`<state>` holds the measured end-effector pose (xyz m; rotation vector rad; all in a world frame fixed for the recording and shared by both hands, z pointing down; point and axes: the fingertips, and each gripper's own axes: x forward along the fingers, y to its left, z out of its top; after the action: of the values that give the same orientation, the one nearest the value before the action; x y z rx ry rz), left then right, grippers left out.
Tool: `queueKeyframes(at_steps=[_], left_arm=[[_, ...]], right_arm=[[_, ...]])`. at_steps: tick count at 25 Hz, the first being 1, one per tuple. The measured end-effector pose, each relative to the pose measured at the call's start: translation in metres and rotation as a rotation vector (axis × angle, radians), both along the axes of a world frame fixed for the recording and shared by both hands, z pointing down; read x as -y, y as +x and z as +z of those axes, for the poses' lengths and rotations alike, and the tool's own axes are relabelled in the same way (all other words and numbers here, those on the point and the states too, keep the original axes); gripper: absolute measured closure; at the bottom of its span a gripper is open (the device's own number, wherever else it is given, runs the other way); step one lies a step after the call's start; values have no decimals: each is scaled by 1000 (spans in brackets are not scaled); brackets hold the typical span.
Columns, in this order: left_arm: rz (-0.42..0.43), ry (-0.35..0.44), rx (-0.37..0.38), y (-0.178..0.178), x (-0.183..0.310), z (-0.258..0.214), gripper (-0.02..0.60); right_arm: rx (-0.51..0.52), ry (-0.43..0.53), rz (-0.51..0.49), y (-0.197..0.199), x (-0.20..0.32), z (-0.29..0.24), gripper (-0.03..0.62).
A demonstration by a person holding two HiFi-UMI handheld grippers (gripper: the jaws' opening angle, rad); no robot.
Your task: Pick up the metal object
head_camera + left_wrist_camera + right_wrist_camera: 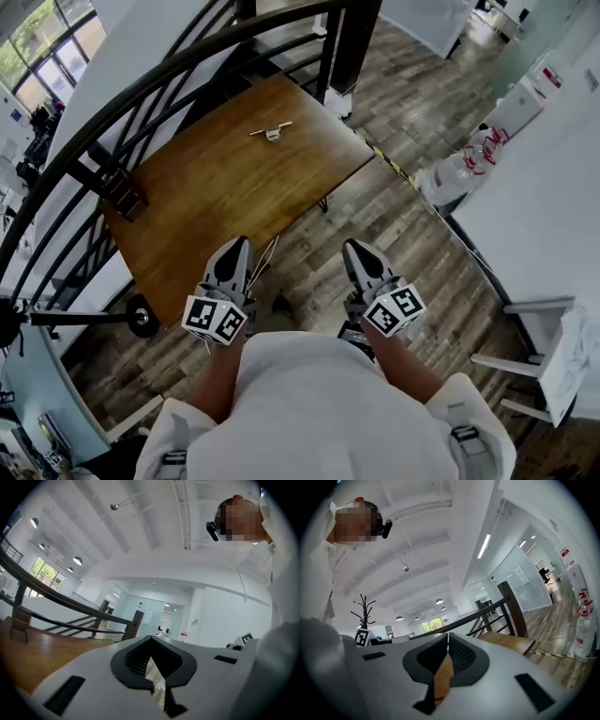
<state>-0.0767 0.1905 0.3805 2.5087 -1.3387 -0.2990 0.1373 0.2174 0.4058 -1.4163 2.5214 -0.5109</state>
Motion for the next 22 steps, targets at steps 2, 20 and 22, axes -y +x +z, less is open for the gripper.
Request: queueKeyframes(at_steps=[2,20,22], left_arm=[[14,5,2,-10,24,5,569],[94,-94,-98,-1,166,48,569],[84,-88,-93,9,180,46,569]], right_arm=[[24,-13,17,-11,29,-1,568],[-33,-57,92,-12,152,4,568],[-21,-58,96,1,166,7,568]])
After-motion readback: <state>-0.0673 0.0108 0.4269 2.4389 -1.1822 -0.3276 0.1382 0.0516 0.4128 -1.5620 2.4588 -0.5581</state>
